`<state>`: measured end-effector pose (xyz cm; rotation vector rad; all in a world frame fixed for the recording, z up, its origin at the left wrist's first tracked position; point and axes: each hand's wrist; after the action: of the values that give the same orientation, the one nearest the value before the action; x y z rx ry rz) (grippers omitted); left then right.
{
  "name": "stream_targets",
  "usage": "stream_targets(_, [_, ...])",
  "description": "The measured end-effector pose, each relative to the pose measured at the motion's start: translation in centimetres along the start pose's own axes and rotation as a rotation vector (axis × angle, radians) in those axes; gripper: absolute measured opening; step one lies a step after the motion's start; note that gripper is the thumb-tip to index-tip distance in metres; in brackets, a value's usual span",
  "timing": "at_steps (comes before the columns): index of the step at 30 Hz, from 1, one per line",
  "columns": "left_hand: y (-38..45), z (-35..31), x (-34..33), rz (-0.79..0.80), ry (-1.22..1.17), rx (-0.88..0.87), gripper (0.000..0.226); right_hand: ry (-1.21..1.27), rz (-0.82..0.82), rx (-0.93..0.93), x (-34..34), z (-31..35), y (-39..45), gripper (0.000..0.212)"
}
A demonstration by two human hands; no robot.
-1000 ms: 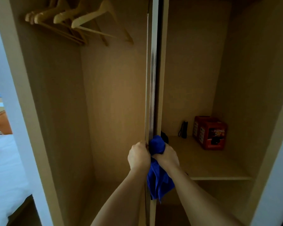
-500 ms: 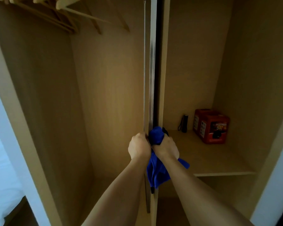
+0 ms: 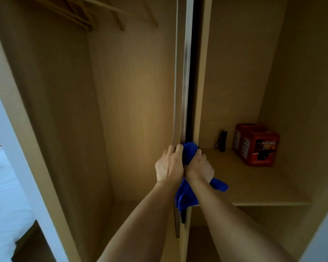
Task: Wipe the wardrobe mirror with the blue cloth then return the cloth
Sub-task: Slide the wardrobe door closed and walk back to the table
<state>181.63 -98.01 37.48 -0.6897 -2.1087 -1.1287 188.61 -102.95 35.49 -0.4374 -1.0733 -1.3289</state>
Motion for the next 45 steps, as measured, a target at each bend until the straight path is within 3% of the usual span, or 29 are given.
stream_targets(2, [-0.1,0.7,-0.5,-0.034,0.112,-0.201,0.046,-0.108,-0.047,0.061,0.1,-0.1,0.0,0.032])
stream_targets(4, [-0.2,1.2,-1.0,0.043,0.188,-0.281,0.062,-0.206,-0.079,0.126,0.2,-0.5,-0.3,0.035])
stream_targets(6, [-0.3,1.5,-1.3,0.159,0.255,-0.25,0.066,-0.279,-0.098,0.21,0.2,-1.2,-0.8,0.042])
stream_targets(12, [-0.3,1.1,-1.0,0.226,0.392,-0.213,0.074,-0.418,-0.132,0.416,0.5,-2.6,-1.3,0.083])
stream_targets(17, [0.1,0.6,0.0,0.206,0.363,-0.207,0.061,-0.57,-0.099,0.572,-0.1,-3.8,-2.4,0.086])
stream_targets(20, [-0.2,0.6,-0.5,0.251,0.48,-0.181,0.069,-0.589,-0.057,0.617,-0.2,-3.9,-2.6,0.078])
stream_targets(23, [-0.1,0.5,-0.8,0.294,0.591,-0.152,0.079,-0.617,-0.005,0.63,0.0,-3.4,-2.3,0.071])
stream_targets(29, [0.9,0.3,-0.5,0.331,0.728,-0.126,0.078,-0.626,0.121,0.533,-0.5,-2.2,-1.9,0.09])
stream_targets(45, [2.9,1.5,-1.3,0.359,0.747,-0.134,0.08,-0.619,0.18,0.464,-1.3,-0.9,-0.6,0.097])
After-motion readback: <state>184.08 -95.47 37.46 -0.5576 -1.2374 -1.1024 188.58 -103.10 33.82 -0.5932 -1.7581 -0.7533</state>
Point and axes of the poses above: each hand's wrist, its own y-axis towards the middle knuckle, its own x-axis out of the back of the hand, z = x × y, and after that the axes turned 6 degrees about -y, right-handed
